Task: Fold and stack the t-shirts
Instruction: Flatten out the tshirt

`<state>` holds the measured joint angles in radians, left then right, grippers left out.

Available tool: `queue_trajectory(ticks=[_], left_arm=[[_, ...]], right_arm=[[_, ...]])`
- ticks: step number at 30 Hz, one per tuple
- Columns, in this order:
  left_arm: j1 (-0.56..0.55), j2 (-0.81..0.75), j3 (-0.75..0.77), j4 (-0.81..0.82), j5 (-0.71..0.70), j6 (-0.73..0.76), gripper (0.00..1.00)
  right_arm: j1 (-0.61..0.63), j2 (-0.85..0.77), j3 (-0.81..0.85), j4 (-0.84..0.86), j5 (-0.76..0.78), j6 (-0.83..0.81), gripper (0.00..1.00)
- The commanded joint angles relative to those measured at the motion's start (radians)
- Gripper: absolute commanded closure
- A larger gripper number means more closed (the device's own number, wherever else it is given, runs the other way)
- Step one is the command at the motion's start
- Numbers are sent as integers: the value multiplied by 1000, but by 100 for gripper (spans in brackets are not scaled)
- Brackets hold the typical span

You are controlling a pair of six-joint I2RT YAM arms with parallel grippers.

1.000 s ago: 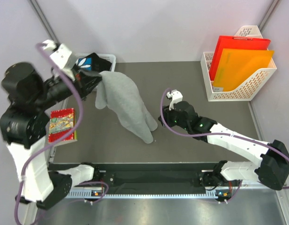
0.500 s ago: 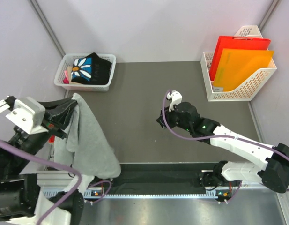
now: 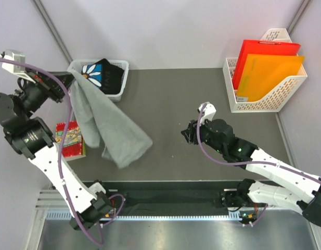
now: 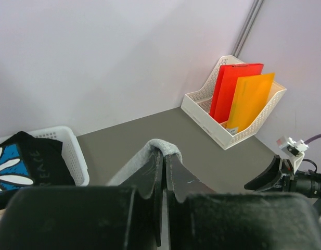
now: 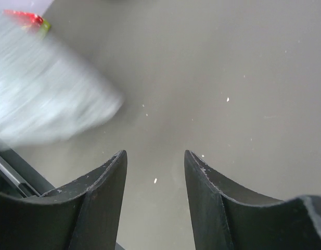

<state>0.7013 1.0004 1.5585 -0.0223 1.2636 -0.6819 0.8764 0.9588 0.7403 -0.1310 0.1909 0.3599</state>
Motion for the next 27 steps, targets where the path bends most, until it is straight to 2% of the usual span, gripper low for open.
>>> queue_trajectory(ticks=[1,4,5,7,8,9,10,11,12,13,14,15,17,19,20,21,23,27], left_arm=[[7,-66,-32,349,57,-125,100],[7,-112,-74,198,25,57,100],[7,-114,-72,79,7,165,100],[9,-86,-51,-78,-76,301,100],[9,-35,-60,-105,-102,339,100],[-11,9,-60,-210,-130,378,100],[-61,114,12,-372,-282,472,100],[-159,163,64,-506,-441,706,100],[-284,202,95,-679,-595,793,100],[-515,219,48,-679,-710,827,100],[-607,218,8,-664,-897,838,100],[-760,205,-38,-603,-973,828,100],[-880,217,-98,-506,-1161,812,100],[-1044,303,-80,-521,-1298,821,100],[-1103,323,-68,-528,-1423,849,100],[-1194,337,-67,-527,-1455,861,100],[-1227,345,-49,-525,-1460,852,100],[-1237,354,101,-565,-1489,806,100]], right_arm=[[19,-12,-1,62,24,24,51],[27,24,8,67,25,22,51],[30,34,13,71,24,25,51],[36,60,19,79,22,28,51],[41,70,33,82,18,27,51],[50,84,40,85,19,27,51],[56,93,48,83,25,25,51],[61,98,63,82,34,21,51],[68,112,70,82,36,19,51],[73,118,76,79,38,16,51],[78,123,88,68,47,10,51],[84,132,94,62,53,7,51],[88,130,93,57,68,8,51],[91,115,84,59,73,13,51],[95,109,77,57,82,14,51],[95,97,74,54,87,14,51],[96,83,64,45,100,14,51],[98,40,33,51,113,1,51]])
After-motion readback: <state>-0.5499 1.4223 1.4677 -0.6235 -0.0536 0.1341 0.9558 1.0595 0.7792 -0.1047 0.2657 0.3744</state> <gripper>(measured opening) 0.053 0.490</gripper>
